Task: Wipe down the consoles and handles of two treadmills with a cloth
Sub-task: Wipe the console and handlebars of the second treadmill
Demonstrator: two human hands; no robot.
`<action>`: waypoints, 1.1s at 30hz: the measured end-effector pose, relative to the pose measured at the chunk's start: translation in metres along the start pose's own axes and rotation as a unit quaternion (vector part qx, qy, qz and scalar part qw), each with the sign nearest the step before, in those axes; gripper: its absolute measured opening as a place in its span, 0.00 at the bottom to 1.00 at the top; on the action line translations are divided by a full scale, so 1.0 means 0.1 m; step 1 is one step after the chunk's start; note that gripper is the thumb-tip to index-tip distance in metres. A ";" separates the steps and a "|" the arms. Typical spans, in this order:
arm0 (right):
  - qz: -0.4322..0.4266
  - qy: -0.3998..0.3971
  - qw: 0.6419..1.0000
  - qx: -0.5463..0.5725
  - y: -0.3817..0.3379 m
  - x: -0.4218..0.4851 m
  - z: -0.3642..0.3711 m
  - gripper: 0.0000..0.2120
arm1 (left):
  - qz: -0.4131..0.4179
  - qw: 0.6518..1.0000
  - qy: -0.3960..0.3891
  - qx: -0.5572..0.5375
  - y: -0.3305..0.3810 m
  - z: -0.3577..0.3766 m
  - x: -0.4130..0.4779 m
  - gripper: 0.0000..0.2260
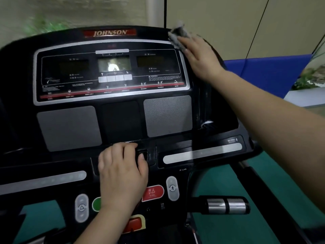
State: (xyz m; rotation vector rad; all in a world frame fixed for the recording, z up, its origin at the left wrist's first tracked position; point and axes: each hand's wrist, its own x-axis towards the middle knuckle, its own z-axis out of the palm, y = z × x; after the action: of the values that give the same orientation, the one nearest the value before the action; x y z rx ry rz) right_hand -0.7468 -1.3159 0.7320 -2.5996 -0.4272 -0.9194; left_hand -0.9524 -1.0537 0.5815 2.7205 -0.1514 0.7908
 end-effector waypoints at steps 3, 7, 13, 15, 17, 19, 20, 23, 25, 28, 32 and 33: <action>0.030 0.022 0.999 0.033 -0.15 -0.39 0.12 0.21 | 0.000 1.000 0.002 -0.001 0.00 0.01 0.00 0.15; 0.079 0.031 0.994 0.063 -0.41 -0.92 0.23 0.23 | 0.007 1.000 0.008 -0.001 -0.01 0.01 0.00 0.15; 0.145 0.019 0.986 0.084 -0.69 -1.48 0.33 0.27 | 0.006 1.000 0.020 -0.007 -0.01 0.02 0.00 0.15; 0.144 0.012 0.985 0.094 -0.75 -1.64 0.28 0.26 | 0.005 1.000 0.019 -0.008 -0.01 0.02 -0.01 0.15; 0.163 0.023 0.979 0.124 -0.73 -1.77 0.18 0.23 | 0.006 1.000 0.018 -0.010 -0.02 0.02 -0.01 0.15; 0.196 0.065 0.968 0.145 -0.65 -1.80 0.03 0.19 | 0.006 1.000 0.020 -0.011 -0.01 0.01 -0.01 0.15; 0.207 0.089 0.965 0.137 -0.59 -1.76 -0.06 0.17 | 0.005 1.000 0.021 -0.011 -0.01 0.01 -0.01 0.15; 0.211 0.153 0.959 0.113 -0.42 -1.40 -0.30 0.15 | 0.004 1.000 0.018 -0.009 -0.01 0.01 -0.02 0.14; 0.222 0.151 0.956 0.119 -0.33 -1.07 -0.37 0.17 | 0.003 1.000 0.016 -0.008 -0.02 0.01 -0.01 0.15; 0.192 0.029 0.977 0.091 -0.21 -0.75 -0.26 0.24 | 0.000 1.000 0.012 -0.009 -0.02 0.01 -0.01 0.15; 0.137 -0.062 0.989 0.004 0.01 -0.85 -0.12 0.29 | 0.004 1.000 0.018 -0.014 -0.03 0.01 -0.01 0.15; 0.114 -0.058 0.991 -0.029 0.05 -0.91 -0.09 0.29 | 0.003 1.000 0.019 -0.014 -0.03 0.02 -0.01 0.15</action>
State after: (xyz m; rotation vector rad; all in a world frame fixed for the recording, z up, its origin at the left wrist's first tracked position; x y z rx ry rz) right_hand -0.8177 -1.3388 0.6789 -2.6922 -0.1298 -0.7174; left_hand -0.9519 -1.0516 0.5790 2.6786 -0.1620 0.8366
